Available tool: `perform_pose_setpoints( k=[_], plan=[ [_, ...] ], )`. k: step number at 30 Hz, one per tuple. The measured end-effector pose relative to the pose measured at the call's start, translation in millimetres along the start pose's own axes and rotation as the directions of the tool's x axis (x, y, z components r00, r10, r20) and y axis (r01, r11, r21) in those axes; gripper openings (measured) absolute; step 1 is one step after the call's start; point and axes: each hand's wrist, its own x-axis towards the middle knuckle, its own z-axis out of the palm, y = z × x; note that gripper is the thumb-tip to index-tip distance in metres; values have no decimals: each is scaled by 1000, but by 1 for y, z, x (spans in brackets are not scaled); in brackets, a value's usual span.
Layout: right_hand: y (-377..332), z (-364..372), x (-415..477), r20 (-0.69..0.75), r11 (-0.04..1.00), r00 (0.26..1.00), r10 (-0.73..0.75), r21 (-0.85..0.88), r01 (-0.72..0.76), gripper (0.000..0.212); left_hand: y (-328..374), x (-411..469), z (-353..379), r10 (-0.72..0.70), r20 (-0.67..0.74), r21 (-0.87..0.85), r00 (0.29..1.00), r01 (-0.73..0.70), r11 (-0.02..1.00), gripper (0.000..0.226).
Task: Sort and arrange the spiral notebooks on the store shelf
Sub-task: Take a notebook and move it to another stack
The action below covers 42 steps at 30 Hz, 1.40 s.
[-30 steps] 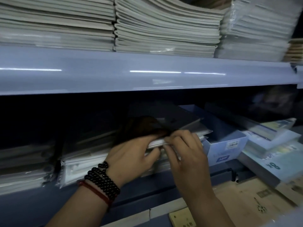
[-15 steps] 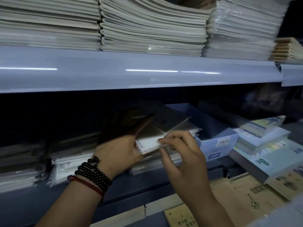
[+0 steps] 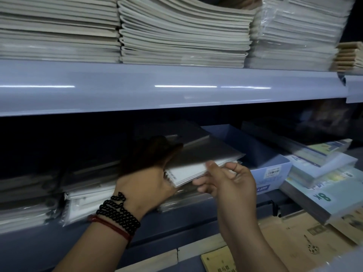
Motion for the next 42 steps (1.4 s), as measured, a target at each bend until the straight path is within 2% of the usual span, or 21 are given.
perform_pose_setpoints(
  k=[3, 6, 8, 10, 11, 15, 19, 24, 27, 31, 34, 37, 42],
  plan=[
    [-3, -4, -6, 27, 998, 999, 19, 60, -21, 31, -3, -2, 4, 2, -4, 19, 1000, -2, 1000, 75],
    [-8, -13, -12, 10, 999, 1000, 13, 50, -14, 25, -3, -5, 2, 0, 0, -73, 1000, 0, 997, 72],
    [-10, -20, -10, 20, 997, 997, 75, 6, -75, 23, -1, -7, 2, -33, 52, -128, 998, 39, 991, 72],
    [-12, -21, -4, 26, 986, 987, 161, -42, -160, 37, 0, -9, 4, -17, 37, -130, 999, 22, 991, 75],
    [-12, -20, 0, 17, 983, 984, 178, -57, -177, 37, 0, -8, 4, -11, 36, -131, 999, 15, 991, 75],
    [-11, -17, 8, 20, 983, 987, 157, -96, -155, 19, -2, -7, 3, 5, 23, -58, 1000, -4, 998, 73],
    [-19, -34, -4, 60, 982, 983, 174, -88, -168, 17, -3, -6, 4, 8, -41, -39, 999, -10, 999, 69],
    [-38, -76, -2, 205, 955, 932, 298, -71, -290, 29, 1, -6, 4, -1, -43, -72, 999, -2, 997, 68],
    [-46, -82, 9, 198, 955, 935, 295, -78, -285, 36, 0, -7, 5, 4, -44, -79, 999, -7, 997, 68],
    [-38, -67, 18, 175, 951, 938, 301, -124, -282, 40, 3, -12, 7, -87, 29, -133, 996, 90, 987, 68],
    [-34, -64, 14, 171, 954, 940, 297, -95, -284, 36, -5, -9, 14, -56, 59, -149, 997, 65, 987, 70],
    [-34, -67, 1, 187, 957, 939, 290, -65, -283, 29, -11, -5, 13, 29, 2, -97, 1000, -29, 995, 76],
    [-42, -79, -25, 188, 956, 937, 293, -29, -293, 27, -12, -3, 6, 107, 79, -176, 991, -92, 980, 72]
  ],
)
